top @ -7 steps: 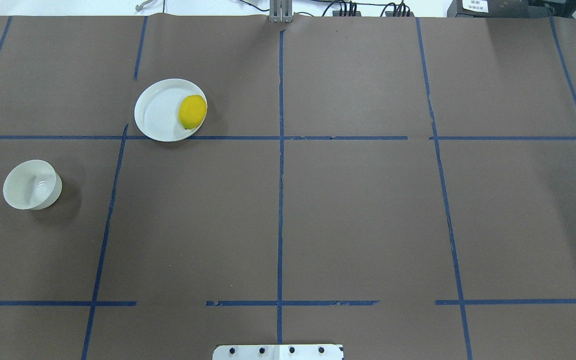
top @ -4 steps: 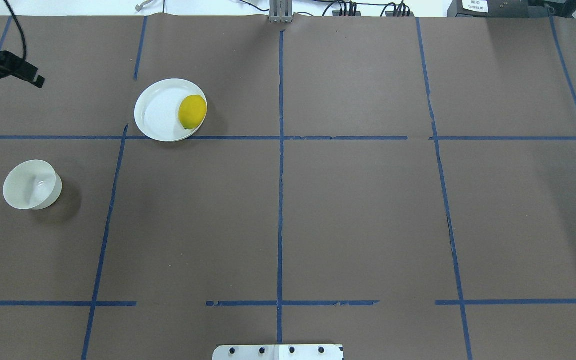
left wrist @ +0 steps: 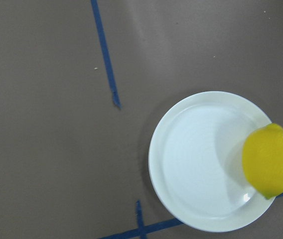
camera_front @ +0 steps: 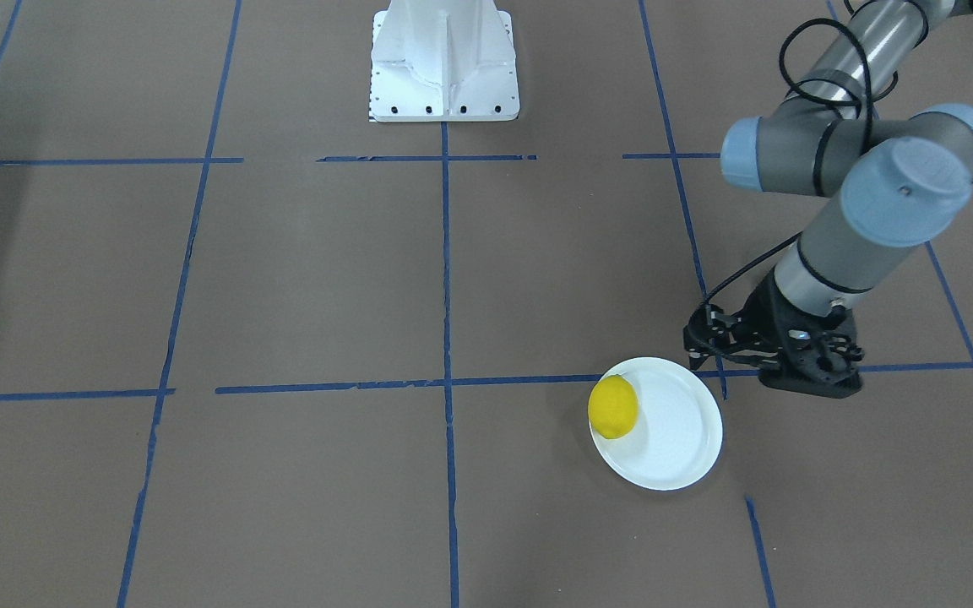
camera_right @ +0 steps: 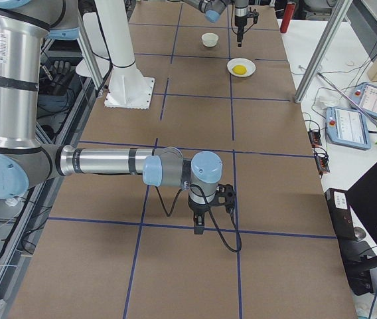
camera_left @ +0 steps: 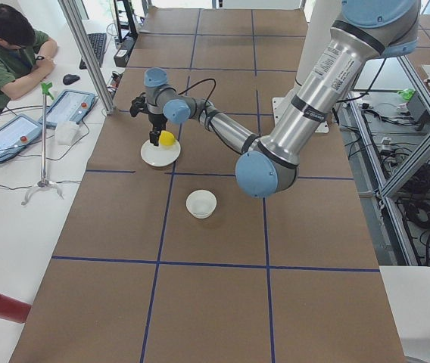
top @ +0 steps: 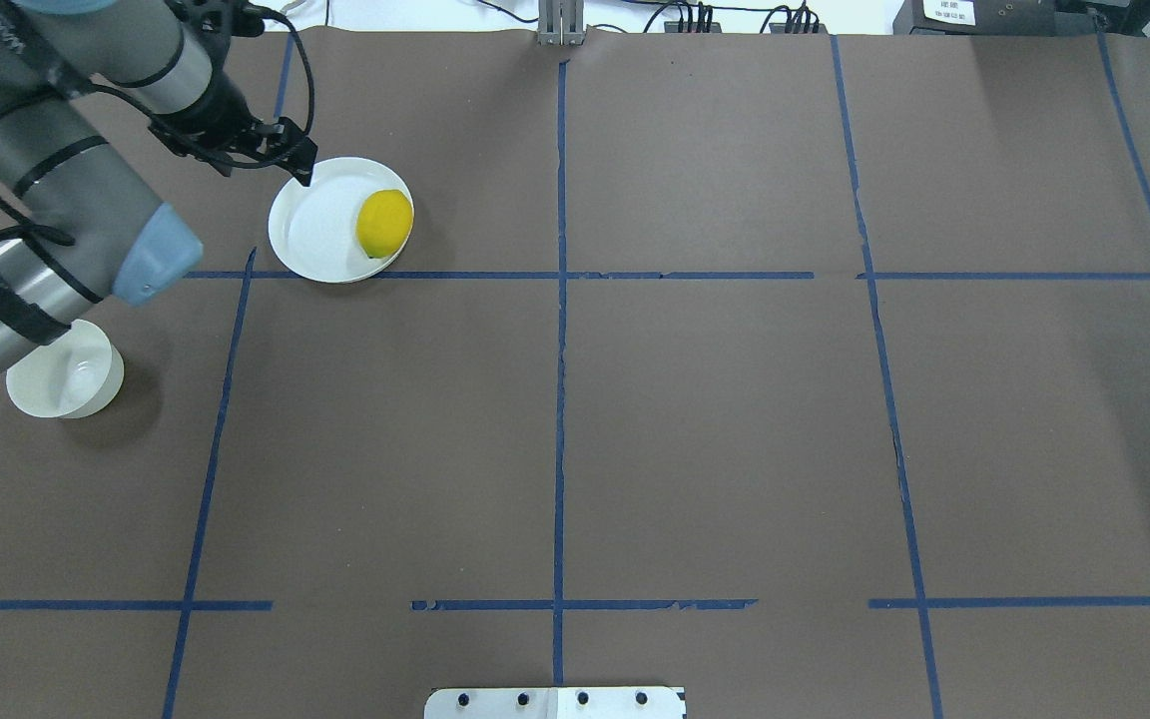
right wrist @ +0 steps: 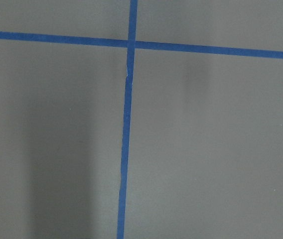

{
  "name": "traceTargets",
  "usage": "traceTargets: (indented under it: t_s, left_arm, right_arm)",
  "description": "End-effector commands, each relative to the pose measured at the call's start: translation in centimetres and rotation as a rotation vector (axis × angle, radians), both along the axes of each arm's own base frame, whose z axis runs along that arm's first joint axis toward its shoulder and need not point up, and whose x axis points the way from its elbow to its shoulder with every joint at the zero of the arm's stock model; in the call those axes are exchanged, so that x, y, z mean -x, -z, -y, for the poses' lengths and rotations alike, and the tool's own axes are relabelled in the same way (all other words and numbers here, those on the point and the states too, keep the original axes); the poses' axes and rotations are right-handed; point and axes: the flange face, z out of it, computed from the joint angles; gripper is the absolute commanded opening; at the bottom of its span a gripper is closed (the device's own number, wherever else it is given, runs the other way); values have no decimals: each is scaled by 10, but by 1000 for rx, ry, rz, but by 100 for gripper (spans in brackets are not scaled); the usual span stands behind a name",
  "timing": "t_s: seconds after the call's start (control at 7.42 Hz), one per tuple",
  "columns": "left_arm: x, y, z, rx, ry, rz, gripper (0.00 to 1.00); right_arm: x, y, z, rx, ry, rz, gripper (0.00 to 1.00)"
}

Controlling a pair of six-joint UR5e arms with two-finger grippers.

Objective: Move lemon from plate to bowl
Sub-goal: 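Move the left gripper over the yellow lemon on the white plate, then lower the left gripper and close it around the lemon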

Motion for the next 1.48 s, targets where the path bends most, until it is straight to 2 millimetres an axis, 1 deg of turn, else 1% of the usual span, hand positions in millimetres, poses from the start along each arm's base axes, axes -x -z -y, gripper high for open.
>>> traceTargets:
  t_s: [0.0, 0.13, 0.27, 0.4, 0.54, 0.81, 0.94, 1.08, 1.21, 1.35]
  left_arm:
    - [-60, 22, 14, 51, 29, 21, 100]
    - [-77, 12, 10, 54, 28, 7, 100]
    - [-87, 5, 16, 46, 42, -13, 100]
    - [-96, 5, 22, 47, 39, -12, 100]
    - [-105, 6, 17, 47, 25, -11, 100]
    - [-122, -1, 8, 50, 5, -9, 100]
    - [-132, -13, 7, 51, -3, -12, 100]
    - [-136, -20, 6, 44, -1, -12, 100]
    - [-136, -19, 7, 41, -1, -12, 98]
    - [-137, -19, 6, 37, -7, -11, 87]
  right_arm:
    - [0, 0, 0, 0, 0, 0, 100]
    - [0, 0, 0, 0, 0, 0, 100]
    - [0, 0, 0, 0, 0, 0, 100]
    - [0, 0, 0, 0, 0, 0, 100]
    - [0, 0, 0, 0, 0, 0, 100]
    - [0, 0, 0, 0, 0, 0, 100]
    - [0, 0, 0, 0, 0, 0, 100]
    - [0, 0, 0, 0, 0, 0, 100]
    - [0, 1, 1, -1, 0, 0, 100]
    - [0, 0, 0, 0, 0, 0, 100]
